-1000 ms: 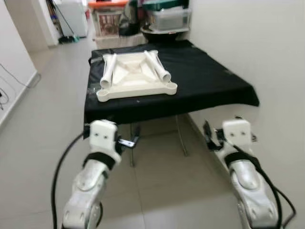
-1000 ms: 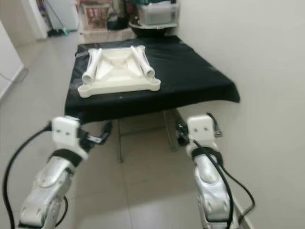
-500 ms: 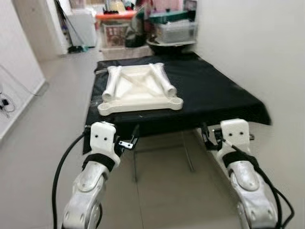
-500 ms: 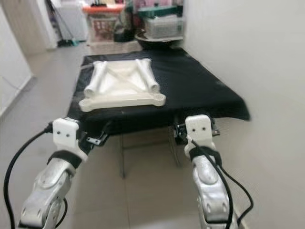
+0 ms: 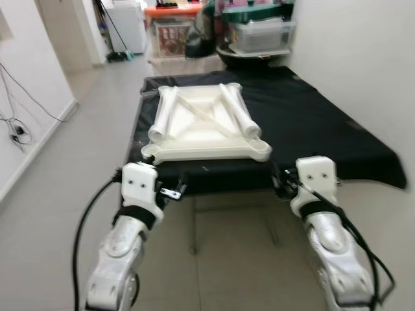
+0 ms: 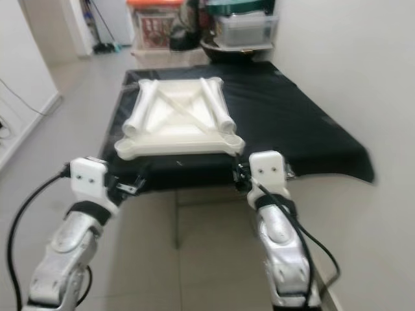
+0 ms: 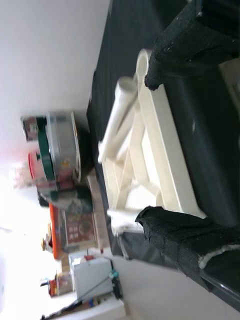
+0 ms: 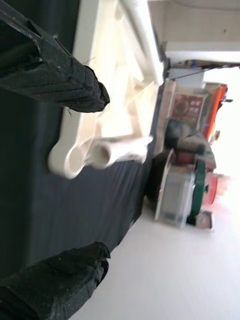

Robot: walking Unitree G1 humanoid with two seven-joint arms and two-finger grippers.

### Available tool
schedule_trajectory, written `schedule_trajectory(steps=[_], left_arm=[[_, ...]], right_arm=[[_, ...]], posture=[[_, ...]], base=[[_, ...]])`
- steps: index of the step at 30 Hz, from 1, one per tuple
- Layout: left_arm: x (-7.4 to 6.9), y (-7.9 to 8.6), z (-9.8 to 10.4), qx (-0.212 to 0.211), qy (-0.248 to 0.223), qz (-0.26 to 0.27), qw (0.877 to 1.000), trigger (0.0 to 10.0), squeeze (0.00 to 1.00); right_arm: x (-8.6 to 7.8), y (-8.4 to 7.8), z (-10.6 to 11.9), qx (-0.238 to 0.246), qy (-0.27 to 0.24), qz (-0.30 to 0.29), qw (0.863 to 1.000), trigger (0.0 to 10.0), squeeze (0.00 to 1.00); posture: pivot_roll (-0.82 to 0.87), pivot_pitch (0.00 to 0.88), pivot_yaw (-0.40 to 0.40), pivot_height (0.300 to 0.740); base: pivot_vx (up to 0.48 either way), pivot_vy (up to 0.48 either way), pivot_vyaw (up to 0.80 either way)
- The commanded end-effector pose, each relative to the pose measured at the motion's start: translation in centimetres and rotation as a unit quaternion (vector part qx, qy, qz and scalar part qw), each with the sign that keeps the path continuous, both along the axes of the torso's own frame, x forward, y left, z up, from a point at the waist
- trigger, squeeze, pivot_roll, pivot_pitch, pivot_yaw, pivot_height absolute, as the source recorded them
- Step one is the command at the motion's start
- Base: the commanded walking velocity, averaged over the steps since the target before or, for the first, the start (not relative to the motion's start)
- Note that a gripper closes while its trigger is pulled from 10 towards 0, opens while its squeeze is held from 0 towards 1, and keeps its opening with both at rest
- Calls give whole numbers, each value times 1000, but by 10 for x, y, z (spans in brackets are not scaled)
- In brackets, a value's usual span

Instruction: Building children table

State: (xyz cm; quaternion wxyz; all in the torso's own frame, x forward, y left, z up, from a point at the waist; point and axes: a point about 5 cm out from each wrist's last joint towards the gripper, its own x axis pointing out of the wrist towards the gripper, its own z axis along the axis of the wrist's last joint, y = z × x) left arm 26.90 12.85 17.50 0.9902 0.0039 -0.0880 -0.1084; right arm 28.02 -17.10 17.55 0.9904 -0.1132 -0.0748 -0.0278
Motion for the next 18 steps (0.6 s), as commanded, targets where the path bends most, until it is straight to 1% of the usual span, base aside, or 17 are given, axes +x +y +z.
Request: schedule_trajectory(steps=[1, 10, 15, 17, 18], left_arm=[[1, 4, -2, 5, 4, 8, 1000, 10000, 0], [0, 6, -5, 7, 7, 11, 1000, 10000, 0], [1, 6, -3, 8, 4, 12, 1000, 10000, 0], [2, 6, -3, 8, 4, 12, 1000, 10000, 0], [2, 6, -4, 8, 3, 12, 1000, 10000, 0]], right_arm=[[1, 3, -1, 6, -1, 3, 1000, 10000, 0], [1, -1, 0, 7, -2, -6, 1000, 10000, 0], [4, -2, 2, 11, -4, -7, 1000, 10000, 0], [4, -2, 2, 14, -4, -7, 1000, 10000, 0], [5, -3, 0, 31, 2, -7, 1000, 10000, 0]], posture=[[49, 0, -26, 740], [48, 0, -29, 740], [49, 0, -29, 740], [49, 0, -29, 740], [51, 0, -30, 740]], base=[[300, 0, 0], [299, 0, 0], [299, 0, 0], [300, 0, 0], [300, 0, 0]])
